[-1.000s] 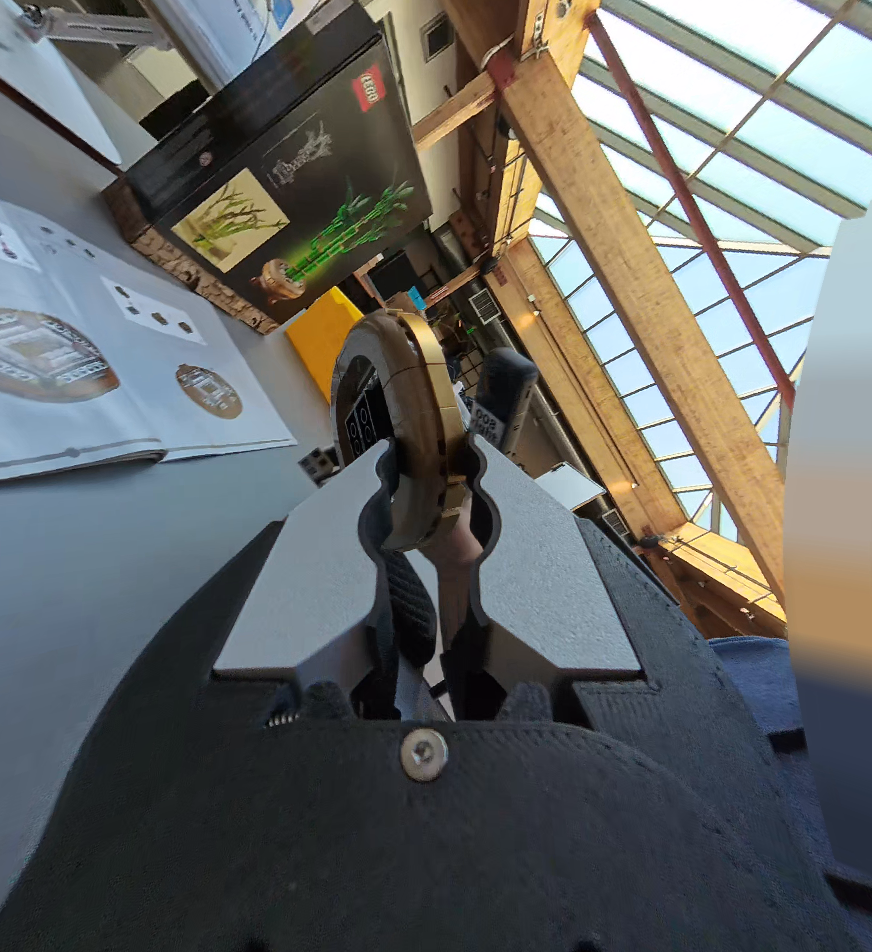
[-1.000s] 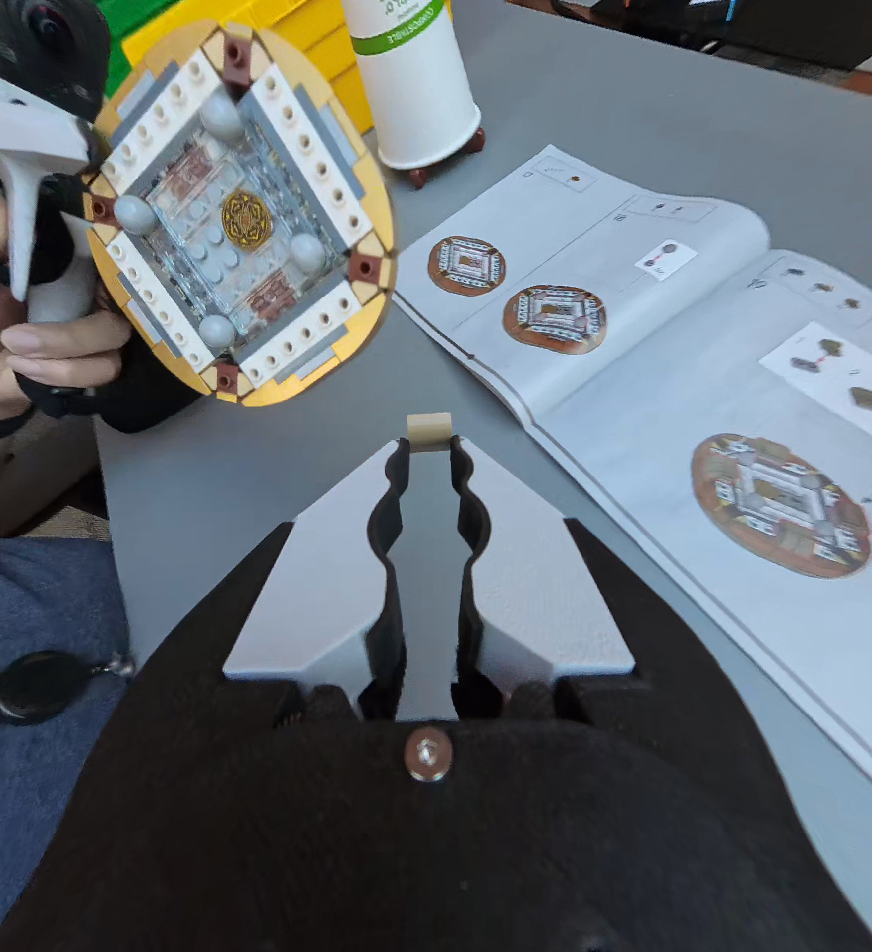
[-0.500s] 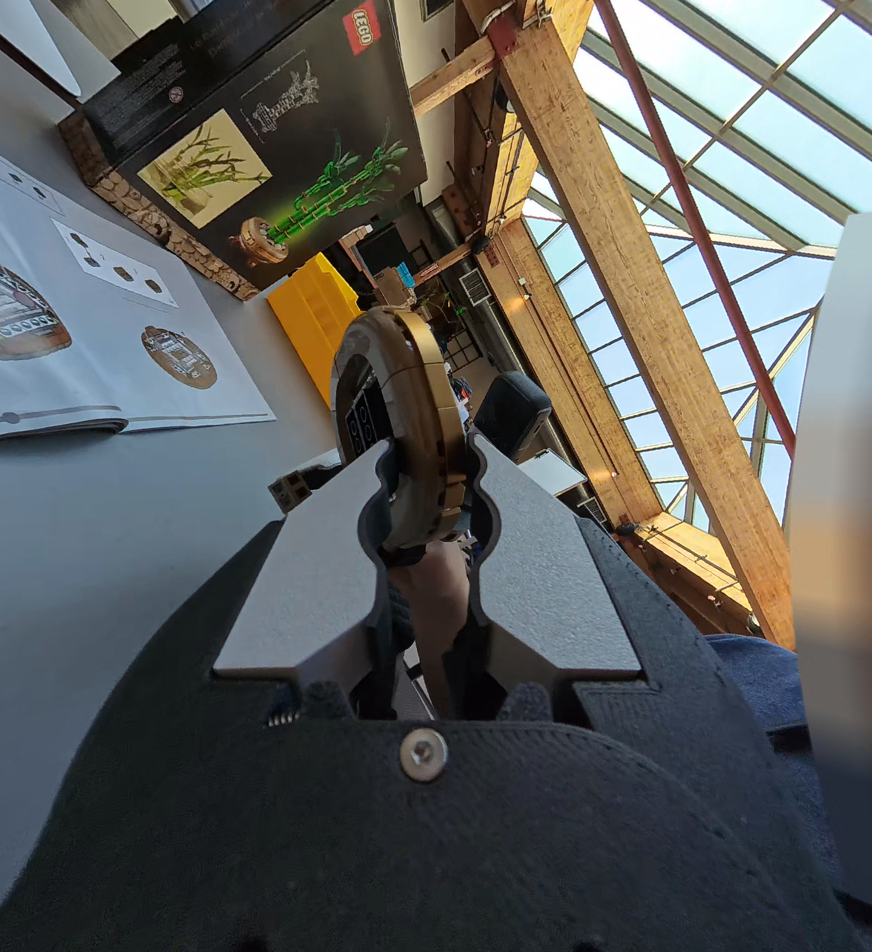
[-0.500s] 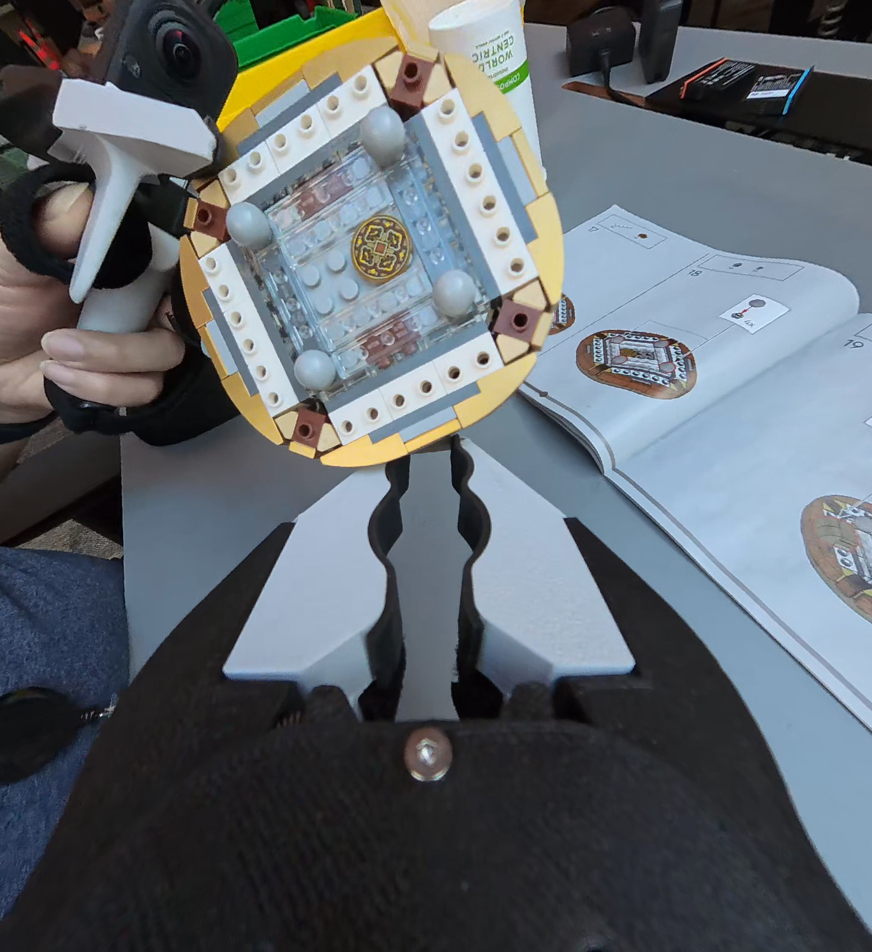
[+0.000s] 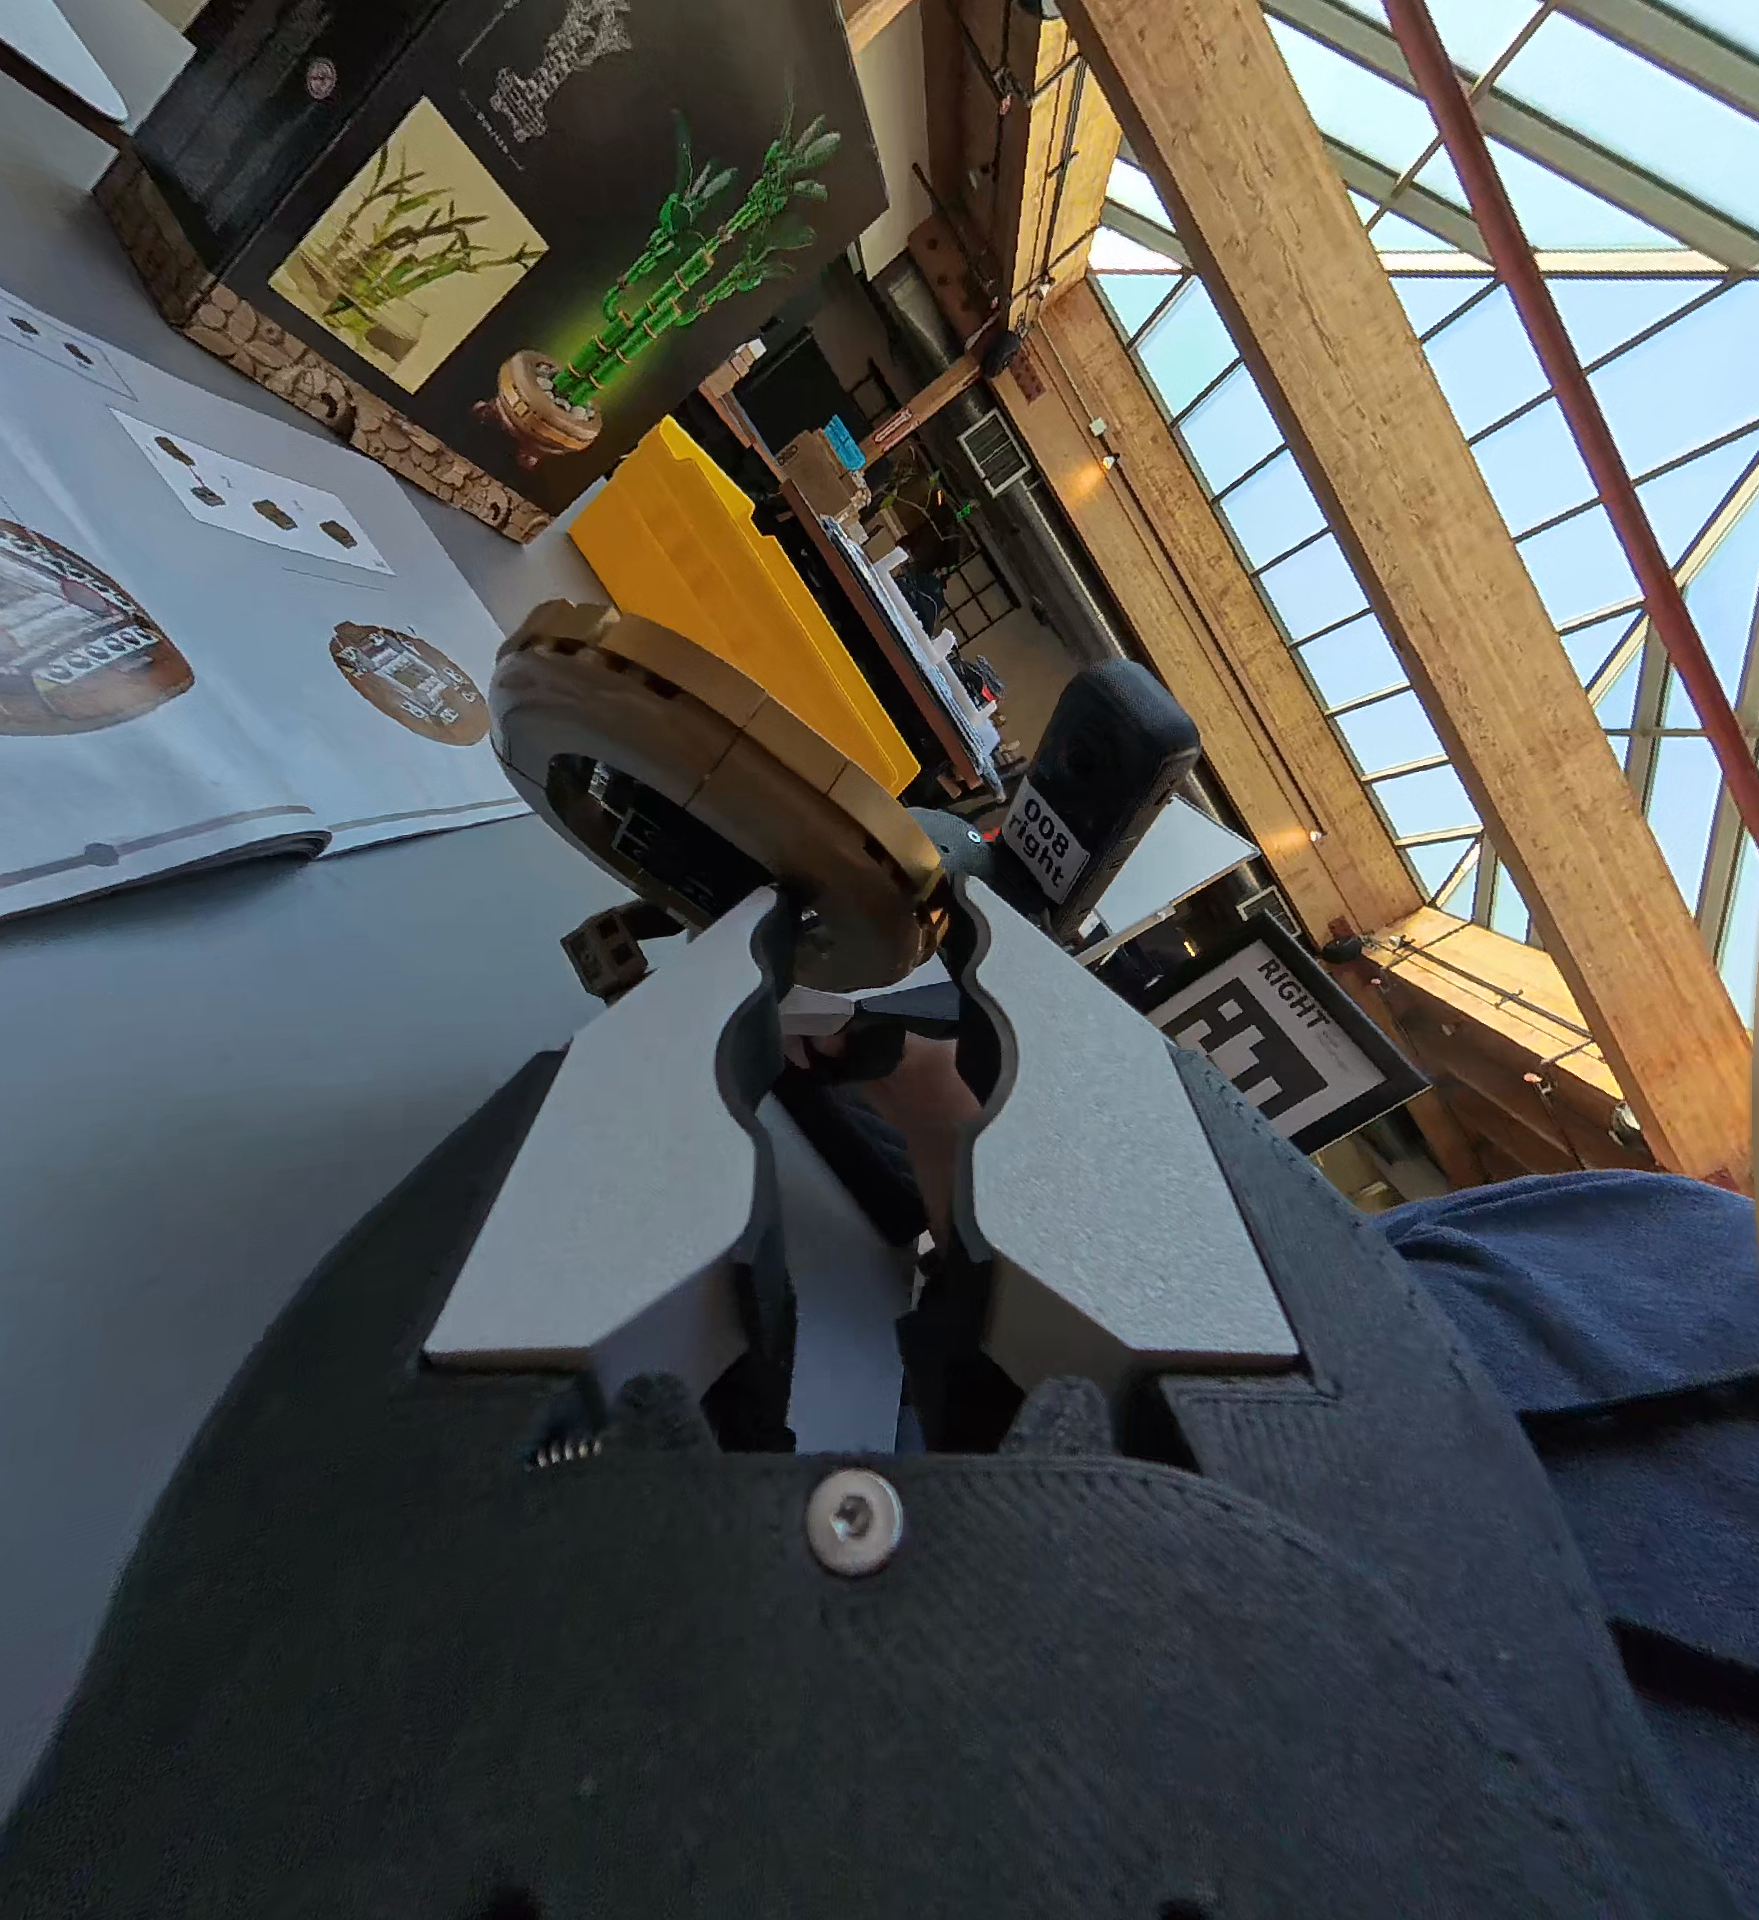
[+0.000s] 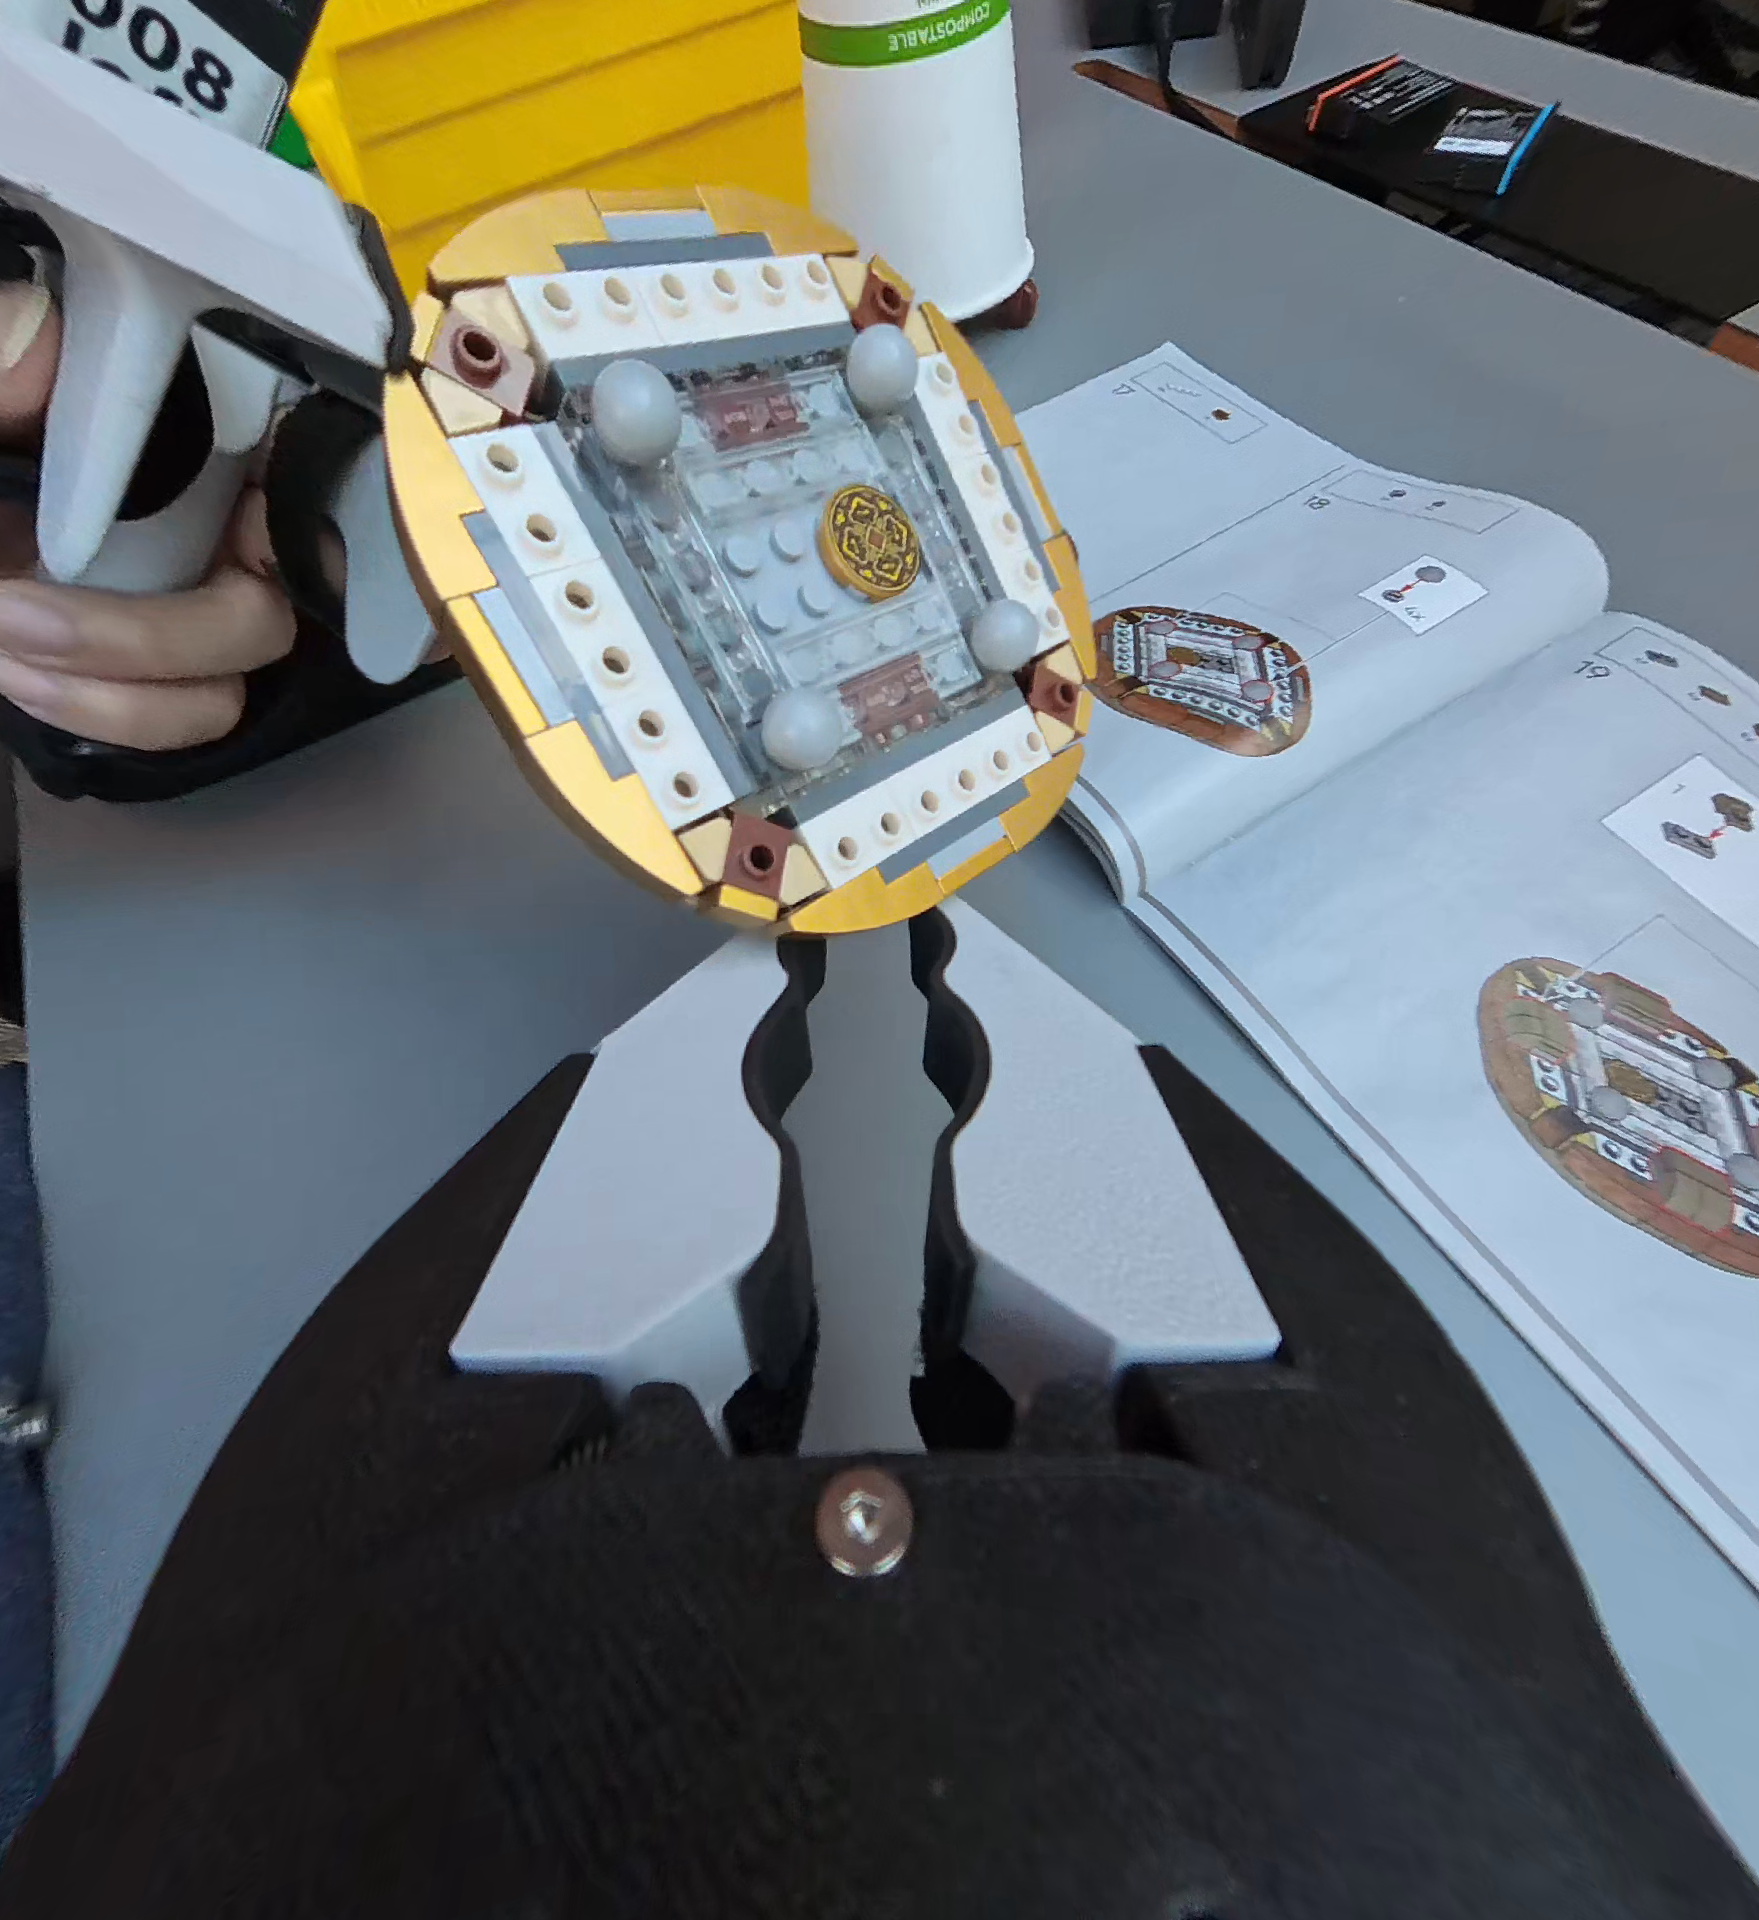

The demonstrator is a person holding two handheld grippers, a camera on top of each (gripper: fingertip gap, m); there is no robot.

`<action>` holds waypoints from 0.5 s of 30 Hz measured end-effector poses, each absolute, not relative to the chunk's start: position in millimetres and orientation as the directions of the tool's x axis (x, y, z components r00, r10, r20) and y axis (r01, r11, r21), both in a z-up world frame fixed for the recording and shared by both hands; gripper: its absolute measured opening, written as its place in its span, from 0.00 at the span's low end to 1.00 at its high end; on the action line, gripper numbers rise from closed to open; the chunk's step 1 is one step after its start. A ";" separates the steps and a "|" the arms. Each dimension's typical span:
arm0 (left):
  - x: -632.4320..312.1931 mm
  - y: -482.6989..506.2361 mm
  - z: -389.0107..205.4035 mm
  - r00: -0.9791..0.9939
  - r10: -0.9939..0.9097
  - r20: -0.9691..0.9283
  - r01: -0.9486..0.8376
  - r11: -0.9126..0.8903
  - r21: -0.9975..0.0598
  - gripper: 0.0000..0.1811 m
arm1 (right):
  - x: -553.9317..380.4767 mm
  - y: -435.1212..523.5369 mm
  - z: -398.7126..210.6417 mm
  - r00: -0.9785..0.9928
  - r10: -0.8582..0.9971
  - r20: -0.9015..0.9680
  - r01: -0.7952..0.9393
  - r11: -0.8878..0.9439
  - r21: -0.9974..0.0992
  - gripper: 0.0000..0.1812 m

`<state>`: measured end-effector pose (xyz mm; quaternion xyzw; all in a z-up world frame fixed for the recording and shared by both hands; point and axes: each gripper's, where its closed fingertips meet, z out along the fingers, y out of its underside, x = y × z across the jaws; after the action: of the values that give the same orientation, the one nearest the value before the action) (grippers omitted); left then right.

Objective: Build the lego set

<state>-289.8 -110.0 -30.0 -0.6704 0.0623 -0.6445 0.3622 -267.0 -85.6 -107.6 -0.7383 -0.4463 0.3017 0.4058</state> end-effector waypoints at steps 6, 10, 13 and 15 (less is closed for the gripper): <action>-290.8 -117.1 -60.4 0.052 -0.442 0.895 0.394 -0.815 -0.425 0.14 | -258.6 -90.1 -133.6 0.420 0.908 0.004 0.545 -0.249 -0.801 0.08; -295.0 -124.9 -83.4 0.028 -0.346 0.938 0.414 -0.850 -0.326 0.14 | -255.0 -105.4 -155.6 0.370 0.929 -0.014 0.653 -0.270 -0.708 0.08; -299.5 -124.9 -89.8 -0.003 -0.290 0.957 0.443 -0.859 -0.258 0.14 | -255.7 -108.2 -159.2 0.357 0.934 -0.009 0.678 -0.266 -0.685 0.08; -299.9 -124.5 -91.7 0.004 -0.281 0.960 0.444 -0.860 -0.253 0.15 | -255.4 -107.7 -159.6 0.350 0.937 -0.004 0.692 -0.261 -0.673 0.08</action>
<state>-299.9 -124.5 -91.7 -0.6600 -0.0617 -0.7030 0.2576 -255.4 -107.7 -159.6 -0.7666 -0.5310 0.2072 0.2955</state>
